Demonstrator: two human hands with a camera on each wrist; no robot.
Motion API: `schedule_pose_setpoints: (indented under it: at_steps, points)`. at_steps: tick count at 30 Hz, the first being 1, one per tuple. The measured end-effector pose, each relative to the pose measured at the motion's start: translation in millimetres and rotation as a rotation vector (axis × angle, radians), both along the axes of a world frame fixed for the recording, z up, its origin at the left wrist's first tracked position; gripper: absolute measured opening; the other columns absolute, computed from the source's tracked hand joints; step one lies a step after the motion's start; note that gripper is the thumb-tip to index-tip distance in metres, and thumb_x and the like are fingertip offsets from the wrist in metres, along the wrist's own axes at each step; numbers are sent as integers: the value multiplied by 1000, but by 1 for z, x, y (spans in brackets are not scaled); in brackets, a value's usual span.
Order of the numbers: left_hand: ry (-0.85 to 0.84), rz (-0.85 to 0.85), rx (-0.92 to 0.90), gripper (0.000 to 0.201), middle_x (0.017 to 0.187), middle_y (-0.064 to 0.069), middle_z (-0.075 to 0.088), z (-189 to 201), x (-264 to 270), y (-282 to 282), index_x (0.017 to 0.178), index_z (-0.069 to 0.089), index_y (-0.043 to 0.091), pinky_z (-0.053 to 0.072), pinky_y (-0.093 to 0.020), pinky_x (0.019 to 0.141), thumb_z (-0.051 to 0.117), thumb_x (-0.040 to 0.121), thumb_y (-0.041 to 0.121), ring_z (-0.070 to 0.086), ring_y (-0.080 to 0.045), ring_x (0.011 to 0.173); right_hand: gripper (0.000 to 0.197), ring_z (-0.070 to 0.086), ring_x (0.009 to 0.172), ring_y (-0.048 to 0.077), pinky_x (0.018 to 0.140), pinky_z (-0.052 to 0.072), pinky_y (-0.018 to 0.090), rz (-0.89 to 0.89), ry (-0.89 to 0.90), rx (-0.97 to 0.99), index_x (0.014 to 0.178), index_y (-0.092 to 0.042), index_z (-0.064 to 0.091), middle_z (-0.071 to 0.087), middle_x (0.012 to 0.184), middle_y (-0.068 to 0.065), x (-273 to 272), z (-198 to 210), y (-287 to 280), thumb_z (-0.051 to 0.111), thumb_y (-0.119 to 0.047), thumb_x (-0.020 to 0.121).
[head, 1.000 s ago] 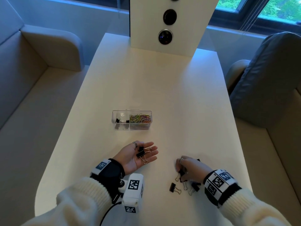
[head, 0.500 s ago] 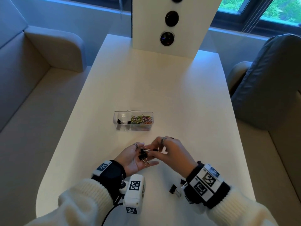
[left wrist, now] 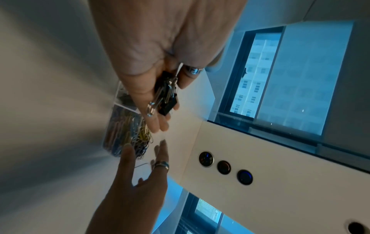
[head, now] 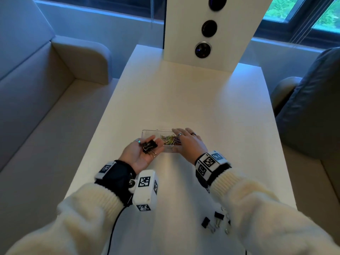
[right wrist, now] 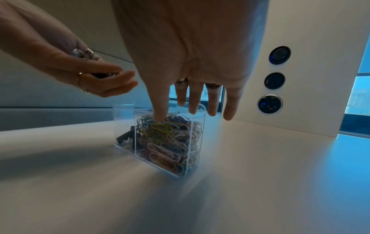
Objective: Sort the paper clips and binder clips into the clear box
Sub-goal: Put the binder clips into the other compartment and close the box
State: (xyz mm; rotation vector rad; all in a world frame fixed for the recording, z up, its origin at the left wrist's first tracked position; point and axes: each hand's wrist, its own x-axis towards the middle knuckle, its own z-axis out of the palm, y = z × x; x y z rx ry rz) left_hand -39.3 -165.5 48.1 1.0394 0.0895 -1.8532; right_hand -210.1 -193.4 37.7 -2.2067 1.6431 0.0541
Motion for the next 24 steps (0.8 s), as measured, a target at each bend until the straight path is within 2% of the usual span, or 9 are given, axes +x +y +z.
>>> schedule_pose_setpoints:
  at_steps: [4, 6, 9, 11, 13, 15, 17, 21, 24]
  points:
    - [-18, 36, 29, 29, 83, -20, 56, -3, 8, -14, 81, 50, 0, 56, -42, 56, 29, 95, 13, 67, -34, 68, 53, 42, 125, 22, 102, 31, 36, -14, 11, -41, 140, -26, 32, 41, 143, -4, 0, 3, -7, 49, -36, 90]
    - [-5, 37, 39, 29, 90, -23, 55, -5, 10, -17, 83, 48, 0, 54, -43, 77, 29, 97, 16, 59, -40, 93, 55, 44, 122, 22, 100, 32, 37, -6, 38, -33, 139, -28, 34, 43, 141, -6, 0, 7, -9, 49, -42, 88]
    - [36, 20, 36, 28, 105, -28, 54, -3, 10, -18, 109, 45, -1, 41, -48, 94, 30, 97, 19, 44, -40, 125, 54, 45, 120, 22, 97, 34, 37, 1, 54, -49, 138, -30, 34, 45, 140, -7, 0, 8, -9, 49, -43, 88]
    - [1, 10, 33, 39, 125, -30, 47, 0, 9, -19, 129, 36, -3, 46, -44, 90, 29, 98, 19, 37, -40, 131, 54, 45, 120, 22, 96, 34, 37, -9, 40, -37, 138, -30, 35, 45, 140, -7, -1, 8, -9, 49, -43, 88]
    - [-31, 24, 29, 50, 140, -30, 33, 2, 9, -19, 140, 20, -6, 41, -43, 99, 31, 98, 19, 31, -39, 134, 54, 45, 120, 21, 96, 34, 37, -3, 47, -46, 139, -30, 34, 45, 140, -8, -2, 8, -9, 50, -42, 88]
    - [-49, 14, -7, 37, 124, -22, 46, 2, 10, -16, 129, 38, 1, 50, -42, 93, 34, 96, 18, 38, -33, 127, 54, 45, 121, 21, 97, 35, 37, 8, 48, -38, 139, -31, 34, 45, 140, -8, -2, 8, -11, 50, -41, 89]
    - [-143, 7, -29, 12, 90, -8, 45, 5, 10, -13, 97, 47, 7, 59, -40, 66, 38, 95, 15, 45, -28, 99, 55, 44, 121, 21, 99, 37, 39, -9, -30, 19, 138, -31, 36, 47, 139, -6, -7, 8, -14, 53, -41, 87]
    - [-640, -161, -200, 19, 94, -4, 57, 16, 0, 3, 98, 56, 13, 49, -31, 69, 39, 95, 6, 55, -14, 80, 50, 45, 123, 21, 102, 38, 35, -132, -280, 64, 135, -30, 40, 47, 137, 0, -35, 10, -10, 54, -39, 88]
    - [-846, -380, -336, 20, 97, -5, 61, 14, -15, 12, 101, 56, 13, 46, -26, 63, 39, 96, 5, 58, -11, 76, 45, 55, 103, 19, 86, 39, 23, -272, -345, 94, 132, -24, 44, 54, 126, 4, -68, 15, 7, 54, -35, 90]
